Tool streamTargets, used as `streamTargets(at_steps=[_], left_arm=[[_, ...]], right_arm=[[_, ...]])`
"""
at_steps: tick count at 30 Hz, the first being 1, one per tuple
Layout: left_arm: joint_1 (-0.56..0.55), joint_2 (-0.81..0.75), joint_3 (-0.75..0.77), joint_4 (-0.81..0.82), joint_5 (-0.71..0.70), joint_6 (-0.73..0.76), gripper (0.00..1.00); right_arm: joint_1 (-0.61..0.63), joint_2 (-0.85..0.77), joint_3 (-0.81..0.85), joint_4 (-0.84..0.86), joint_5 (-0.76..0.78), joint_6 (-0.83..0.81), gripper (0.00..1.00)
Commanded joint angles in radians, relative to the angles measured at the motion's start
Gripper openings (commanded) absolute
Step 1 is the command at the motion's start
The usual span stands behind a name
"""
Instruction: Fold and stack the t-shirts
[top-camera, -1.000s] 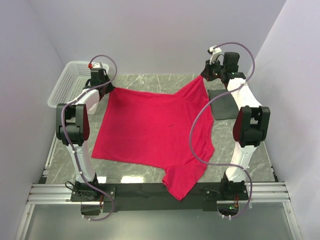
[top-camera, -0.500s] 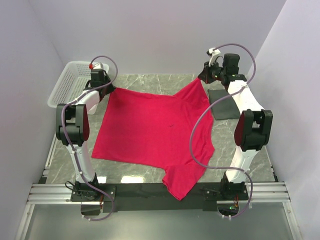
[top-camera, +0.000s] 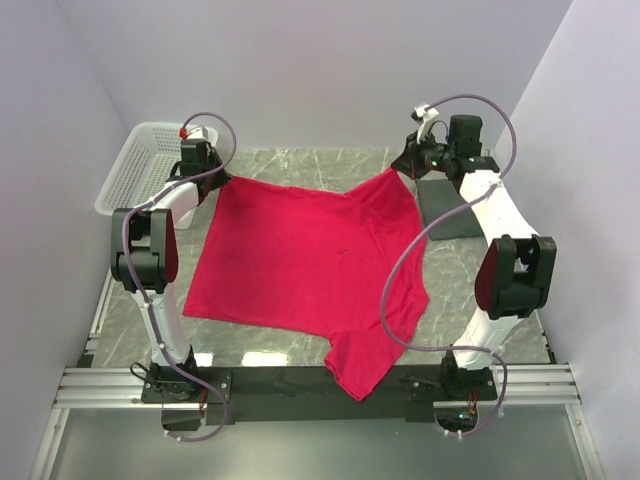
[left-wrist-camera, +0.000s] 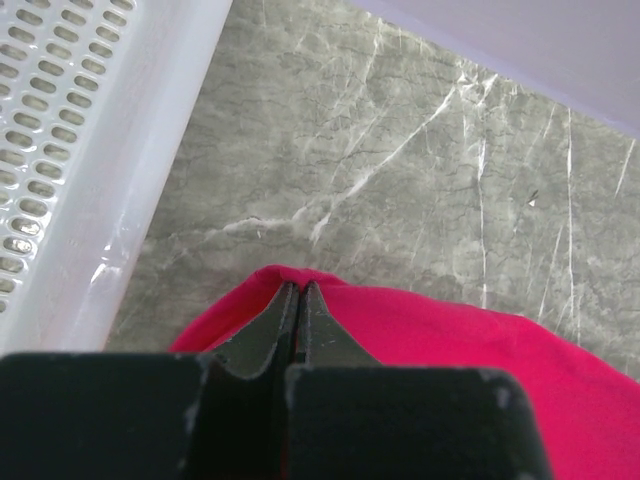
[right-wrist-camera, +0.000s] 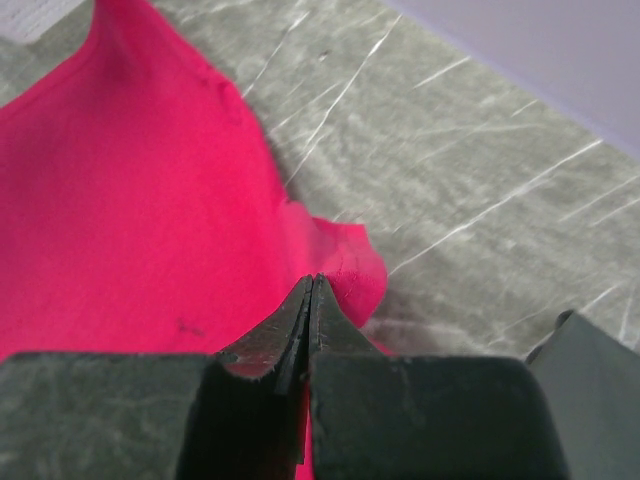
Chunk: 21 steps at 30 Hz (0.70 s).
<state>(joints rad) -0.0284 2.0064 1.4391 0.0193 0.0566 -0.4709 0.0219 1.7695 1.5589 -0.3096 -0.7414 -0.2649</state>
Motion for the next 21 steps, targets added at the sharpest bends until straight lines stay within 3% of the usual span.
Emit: streamTargets(at_steps=[1, 21], left_arm=[[0.005, -0.06, 0.006, 0.036, 0.014, 0.035, 0.01], [0.012, -0.159, -0.126, 0.088, 0.026, 0.095, 0.01]], right_arm=[[0.004, -0.077, -0.039, -0.019, -0.036, -0.039, 0.0], [0.024, -0.159, -0.129, -0.109, -0.07, -0.14, 0.0]])
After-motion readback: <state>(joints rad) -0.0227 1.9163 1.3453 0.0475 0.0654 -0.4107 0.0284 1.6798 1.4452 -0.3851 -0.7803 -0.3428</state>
